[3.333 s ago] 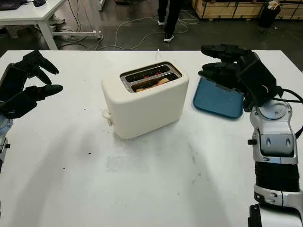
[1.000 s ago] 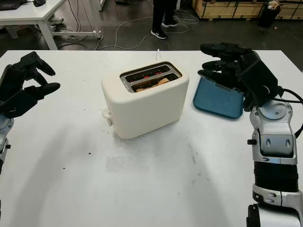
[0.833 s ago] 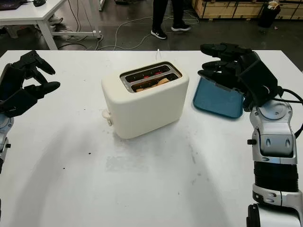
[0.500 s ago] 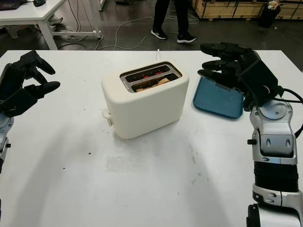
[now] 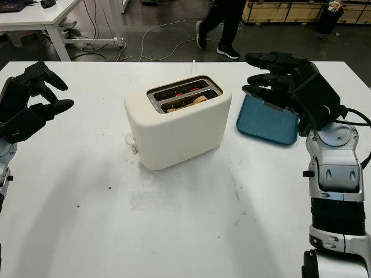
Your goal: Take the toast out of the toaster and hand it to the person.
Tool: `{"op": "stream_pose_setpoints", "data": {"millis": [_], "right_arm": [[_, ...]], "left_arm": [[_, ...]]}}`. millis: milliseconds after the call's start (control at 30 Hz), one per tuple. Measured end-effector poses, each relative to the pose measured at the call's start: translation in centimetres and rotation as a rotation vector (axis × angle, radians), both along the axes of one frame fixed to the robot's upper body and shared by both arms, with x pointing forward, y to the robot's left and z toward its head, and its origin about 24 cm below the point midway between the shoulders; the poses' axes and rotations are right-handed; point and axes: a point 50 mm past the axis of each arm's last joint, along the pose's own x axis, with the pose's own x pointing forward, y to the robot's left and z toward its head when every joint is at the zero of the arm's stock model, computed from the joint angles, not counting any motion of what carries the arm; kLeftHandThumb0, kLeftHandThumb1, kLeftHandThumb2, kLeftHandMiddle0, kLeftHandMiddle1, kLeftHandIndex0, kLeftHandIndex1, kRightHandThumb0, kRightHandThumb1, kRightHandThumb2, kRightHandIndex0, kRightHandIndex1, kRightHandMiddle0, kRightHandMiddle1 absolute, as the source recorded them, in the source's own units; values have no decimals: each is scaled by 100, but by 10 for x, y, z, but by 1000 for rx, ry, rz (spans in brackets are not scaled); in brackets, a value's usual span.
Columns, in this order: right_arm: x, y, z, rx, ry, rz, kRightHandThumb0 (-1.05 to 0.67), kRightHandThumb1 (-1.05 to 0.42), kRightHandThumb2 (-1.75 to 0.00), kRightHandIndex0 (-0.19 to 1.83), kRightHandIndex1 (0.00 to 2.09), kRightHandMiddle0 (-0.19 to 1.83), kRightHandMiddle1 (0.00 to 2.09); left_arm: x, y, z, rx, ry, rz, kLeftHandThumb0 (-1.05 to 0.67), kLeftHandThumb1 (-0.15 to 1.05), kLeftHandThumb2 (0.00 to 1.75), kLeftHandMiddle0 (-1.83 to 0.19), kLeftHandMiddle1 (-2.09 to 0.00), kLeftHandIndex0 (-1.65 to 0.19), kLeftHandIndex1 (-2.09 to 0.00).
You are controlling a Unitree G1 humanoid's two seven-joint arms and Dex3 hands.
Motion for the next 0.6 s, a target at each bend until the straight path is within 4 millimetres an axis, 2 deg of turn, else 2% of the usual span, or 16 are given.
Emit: {"op": "stream_pose_setpoints", "data": {"millis": [600], "right_arm": [[0,0,0,1,-3,-6,-36,-80,0,50,67,74,1]], "left_arm": [[0,0,-1,4,10,-9,-105,92,19,-58,-161,-41,-157]]}}
